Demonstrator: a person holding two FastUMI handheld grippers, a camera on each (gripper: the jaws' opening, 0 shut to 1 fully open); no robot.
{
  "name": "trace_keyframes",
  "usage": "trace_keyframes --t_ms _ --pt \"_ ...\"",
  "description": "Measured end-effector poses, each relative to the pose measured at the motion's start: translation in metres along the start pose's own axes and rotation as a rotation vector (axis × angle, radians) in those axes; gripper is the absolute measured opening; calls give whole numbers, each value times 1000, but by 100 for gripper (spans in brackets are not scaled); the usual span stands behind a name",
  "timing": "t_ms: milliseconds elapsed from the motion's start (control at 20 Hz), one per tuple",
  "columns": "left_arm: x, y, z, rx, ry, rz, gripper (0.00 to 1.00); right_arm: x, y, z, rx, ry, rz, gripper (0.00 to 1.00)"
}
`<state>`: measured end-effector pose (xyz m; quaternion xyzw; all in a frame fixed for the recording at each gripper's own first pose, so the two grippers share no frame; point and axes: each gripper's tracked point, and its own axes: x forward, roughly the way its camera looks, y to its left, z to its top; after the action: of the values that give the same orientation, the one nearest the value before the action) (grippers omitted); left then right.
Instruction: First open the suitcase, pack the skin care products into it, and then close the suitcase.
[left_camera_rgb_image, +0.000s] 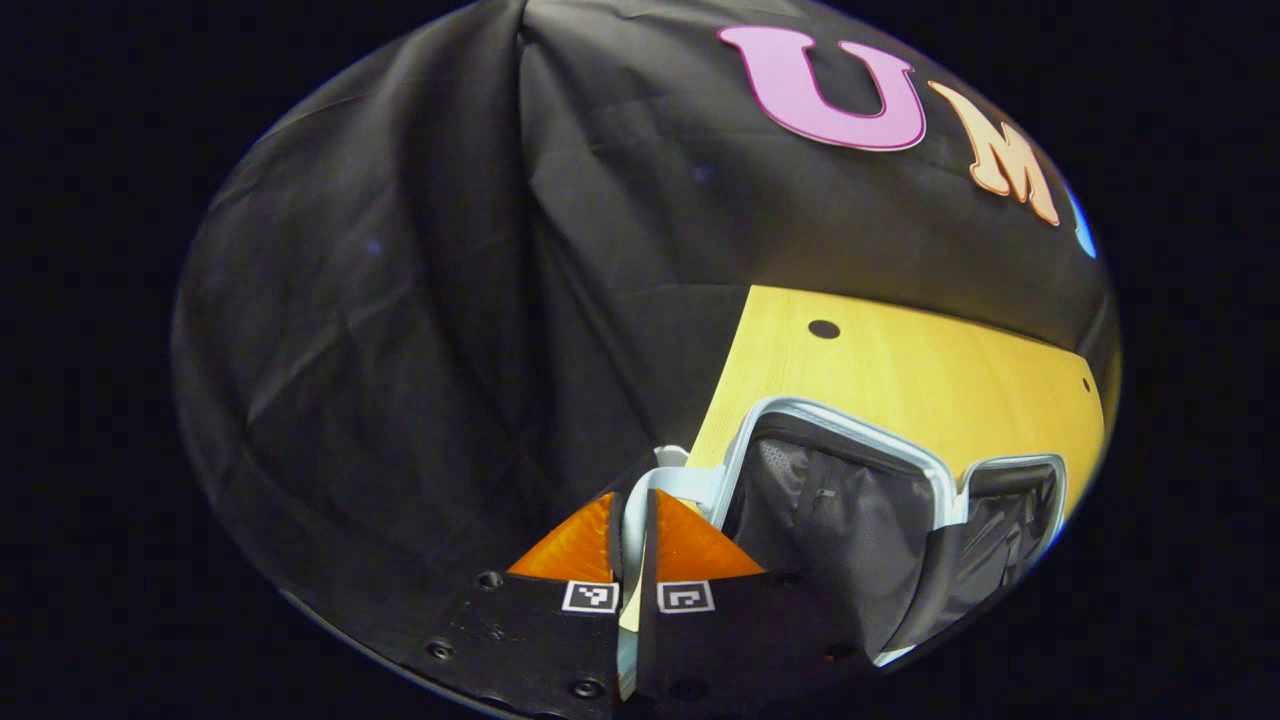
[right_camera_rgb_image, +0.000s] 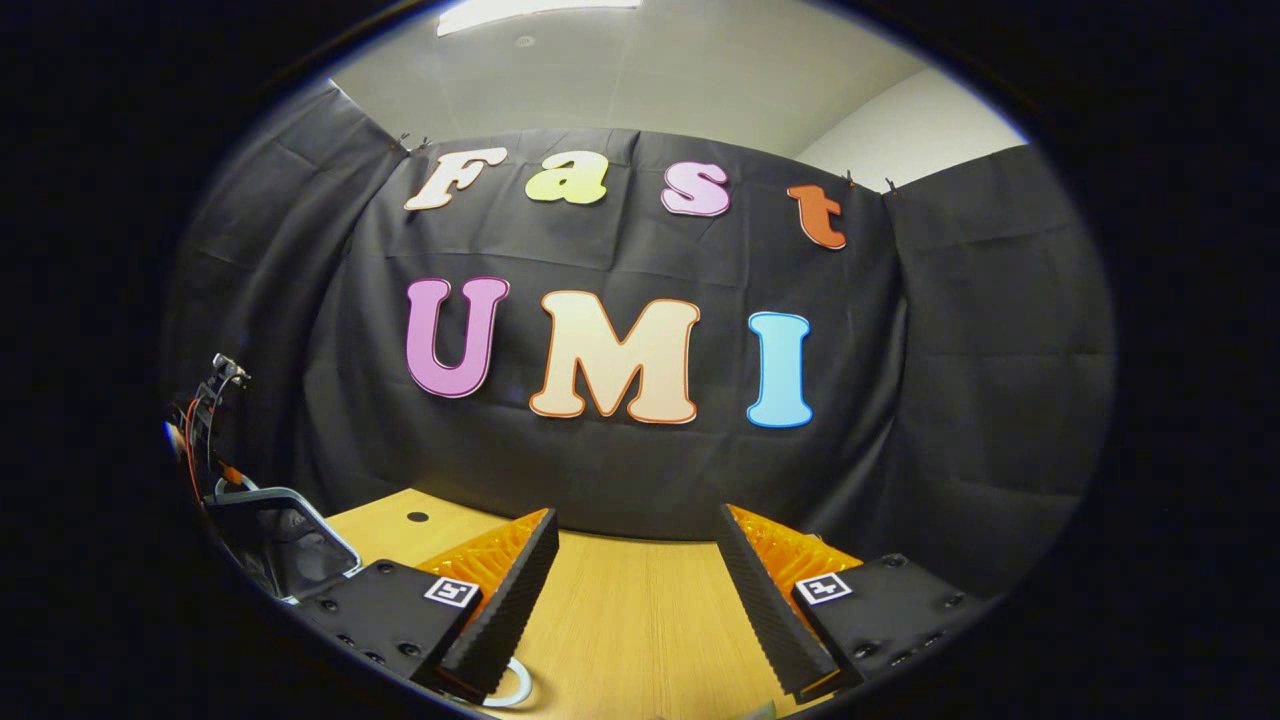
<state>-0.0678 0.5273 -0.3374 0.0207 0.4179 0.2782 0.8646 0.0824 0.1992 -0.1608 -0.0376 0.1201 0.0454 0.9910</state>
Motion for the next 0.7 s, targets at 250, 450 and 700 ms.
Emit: trace_keyframes --t_ms 250,450,700 --pt "26 8 -40 -132 79 28 4 0 5 -7 -16 19 13 99" --pt "13 8 -20 -197 -18 17 39 2 15 -2 -9 1 54 98" --pt "-59 -20 60 -169 -312 55 84 13 12 19 78 -55 115 98"
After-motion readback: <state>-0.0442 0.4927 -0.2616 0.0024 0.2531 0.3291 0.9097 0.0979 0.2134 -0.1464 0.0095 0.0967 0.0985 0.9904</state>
